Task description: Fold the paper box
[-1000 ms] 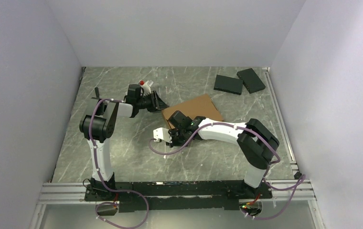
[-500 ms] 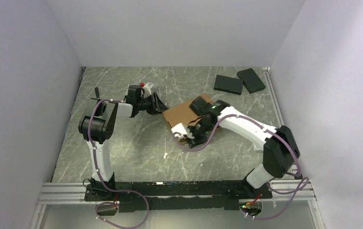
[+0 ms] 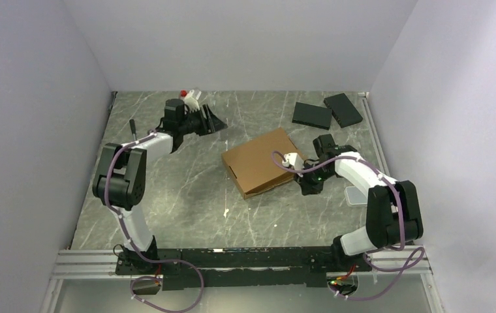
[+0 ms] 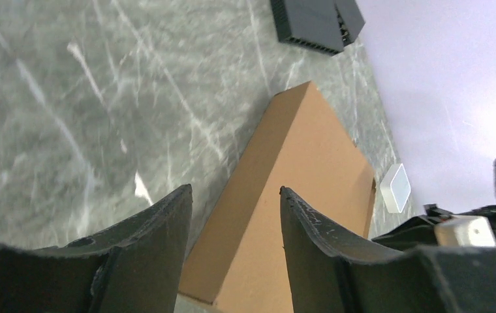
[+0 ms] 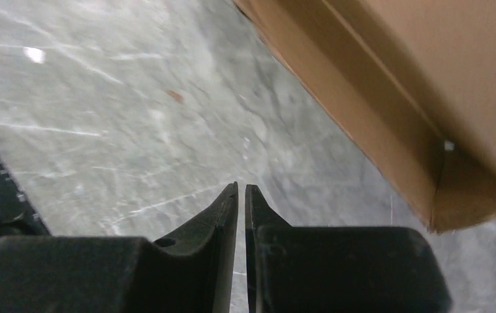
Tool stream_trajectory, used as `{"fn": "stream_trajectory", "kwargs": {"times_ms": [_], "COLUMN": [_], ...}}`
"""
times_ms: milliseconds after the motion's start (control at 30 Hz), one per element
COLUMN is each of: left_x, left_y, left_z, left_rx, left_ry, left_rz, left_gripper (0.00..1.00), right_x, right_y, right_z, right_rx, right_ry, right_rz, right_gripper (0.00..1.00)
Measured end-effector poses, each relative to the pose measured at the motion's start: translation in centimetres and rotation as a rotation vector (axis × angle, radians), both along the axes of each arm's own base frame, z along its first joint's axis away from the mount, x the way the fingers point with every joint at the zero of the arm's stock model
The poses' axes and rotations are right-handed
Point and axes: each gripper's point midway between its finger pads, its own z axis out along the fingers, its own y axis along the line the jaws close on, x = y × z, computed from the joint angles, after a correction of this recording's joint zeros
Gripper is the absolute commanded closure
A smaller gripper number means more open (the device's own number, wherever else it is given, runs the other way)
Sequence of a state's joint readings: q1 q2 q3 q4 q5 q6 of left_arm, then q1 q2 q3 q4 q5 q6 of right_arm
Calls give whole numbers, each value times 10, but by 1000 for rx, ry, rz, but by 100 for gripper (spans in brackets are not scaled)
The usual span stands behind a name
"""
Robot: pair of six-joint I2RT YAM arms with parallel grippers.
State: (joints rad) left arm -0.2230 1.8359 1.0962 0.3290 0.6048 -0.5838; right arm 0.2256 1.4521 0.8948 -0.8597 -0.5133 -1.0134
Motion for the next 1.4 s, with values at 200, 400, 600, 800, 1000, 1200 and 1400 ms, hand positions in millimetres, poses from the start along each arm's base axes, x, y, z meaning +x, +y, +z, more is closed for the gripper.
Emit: {"fn": "stream_trajectory", "kwargs": {"times_ms": [200, 400, 600, 800, 1000, 1200, 1400], "left_x": [31, 28, 7, -1, -6, -14, -29], "left_y": [-23, -67, -85, -85, -85, -74, -60], "left_z": [14, -39, -90, -90, -92, -92, -89], "left_rx": [-23, 24, 75, 73, 76, 84, 67], "left_ry": [-49, 62, 176, 166, 148, 155, 215], "left_rz": [-77, -204, -293, -353, -375, -313, -211], "left_gripper": [43, 43, 44, 46, 46, 45, 43], "right_x": [25, 68, 88, 115, 135, 143, 136], "right_y": [-27, -31, -30, -20, -5, -4, -20], "right_z": [-24, -19, -21, -14, -9, -7, 34], "right_rx": [-98, -104, -85, -39, -15, 0, 116], "right_ry": [-67, -205, -236, -278, -295, -280, -301], "right_rz": [-233, -366, -447, -525, -547, -560, -550], "right_gripper": [87, 88, 89, 88, 85, 82, 75]}}
